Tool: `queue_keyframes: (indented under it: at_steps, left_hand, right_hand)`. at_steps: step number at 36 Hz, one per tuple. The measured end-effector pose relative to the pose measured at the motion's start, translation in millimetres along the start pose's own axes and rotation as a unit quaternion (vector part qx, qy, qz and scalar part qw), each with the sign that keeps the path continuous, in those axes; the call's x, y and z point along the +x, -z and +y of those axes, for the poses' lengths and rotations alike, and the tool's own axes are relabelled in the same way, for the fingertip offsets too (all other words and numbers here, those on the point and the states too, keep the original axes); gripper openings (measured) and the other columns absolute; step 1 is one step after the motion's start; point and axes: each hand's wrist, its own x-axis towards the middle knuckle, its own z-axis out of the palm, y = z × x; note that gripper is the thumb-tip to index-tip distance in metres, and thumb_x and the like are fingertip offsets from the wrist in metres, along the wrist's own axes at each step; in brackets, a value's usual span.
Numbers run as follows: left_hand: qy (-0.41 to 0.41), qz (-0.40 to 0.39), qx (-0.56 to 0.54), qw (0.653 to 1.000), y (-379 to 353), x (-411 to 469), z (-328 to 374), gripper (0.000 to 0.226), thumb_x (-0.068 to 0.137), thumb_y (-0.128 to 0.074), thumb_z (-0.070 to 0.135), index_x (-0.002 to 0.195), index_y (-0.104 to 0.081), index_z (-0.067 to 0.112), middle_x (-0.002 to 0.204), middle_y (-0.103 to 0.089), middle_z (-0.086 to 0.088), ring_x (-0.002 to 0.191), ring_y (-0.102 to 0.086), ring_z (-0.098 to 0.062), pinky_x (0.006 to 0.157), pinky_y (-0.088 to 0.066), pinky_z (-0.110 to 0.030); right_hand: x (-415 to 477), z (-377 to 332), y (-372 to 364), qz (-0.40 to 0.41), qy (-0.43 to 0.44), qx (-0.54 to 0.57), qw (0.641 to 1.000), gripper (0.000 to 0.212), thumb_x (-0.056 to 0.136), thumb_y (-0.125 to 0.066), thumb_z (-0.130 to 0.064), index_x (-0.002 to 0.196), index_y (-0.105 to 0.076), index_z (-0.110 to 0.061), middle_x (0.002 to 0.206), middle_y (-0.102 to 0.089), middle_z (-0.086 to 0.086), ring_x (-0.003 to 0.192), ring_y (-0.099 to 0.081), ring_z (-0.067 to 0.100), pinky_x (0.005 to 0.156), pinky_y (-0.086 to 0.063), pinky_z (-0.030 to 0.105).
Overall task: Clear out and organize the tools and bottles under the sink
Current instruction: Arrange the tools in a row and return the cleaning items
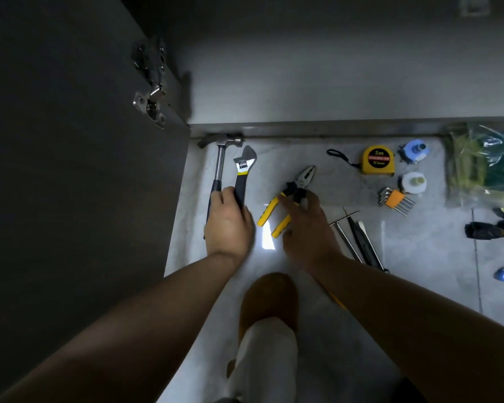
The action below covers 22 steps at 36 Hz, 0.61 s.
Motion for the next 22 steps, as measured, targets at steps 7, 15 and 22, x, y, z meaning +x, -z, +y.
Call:
queue_keyframes:
  at_steps: [7, 15, 22]
  left_hand:
    - [-0.005, 0.011, 0.074, 0.997, 6, 2, 8, 0.022, 0.096, -0.056, 0.030, 0.113, -0.053, 0.016, 0.114, -0.052, -0.004, 0.102, -0.057, -0.027, 0.071, -0.056, -0.047]
    - [0.068, 0.068, 0.102, 0.990, 7, 18, -18, 0.035, 0.093, -0.059, 0.021, 0.126, -0.048, 0.021, 0.118, -0.049, -0.011, 0.108, -0.049, -0.033, 0.081, -0.047, -0.047]
    - [0.082, 0.042, 0.057, 0.994, 3, 20, -34, 0.037, 0.095, -0.056, 0.019, 0.131, -0.050, 0.026, 0.118, -0.053, -0.007, 0.110, -0.053, -0.031, 0.070, -0.045, -0.040]
  right_hand:
    - [19, -7, 12, -0.057, 0.018, 0.014, 0.998, 0.079, 0.081, -0.057, -0.010, 0.152, -0.035, -0.038, 0.166, 0.000, -0.005, 0.141, -0.031, 0.032, 0.109, -0.042, 0.039]
    - [6, -2, 16, -0.049, 0.031, 0.000, 0.998, 0.081, 0.085, -0.055, -0.002, 0.155, -0.028, -0.033, 0.159, -0.015, 0.003, 0.133, -0.040, 0.035, 0.105, -0.045, 0.040]
    - [3, 0, 7, -0.049, 0.027, -0.008, 0.998, 0.082, 0.087, -0.059, -0.004, 0.156, -0.026, -0.031, 0.166, -0.010, -0.003, 0.135, -0.044, 0.030, 0.101, -0.046, 0.035]
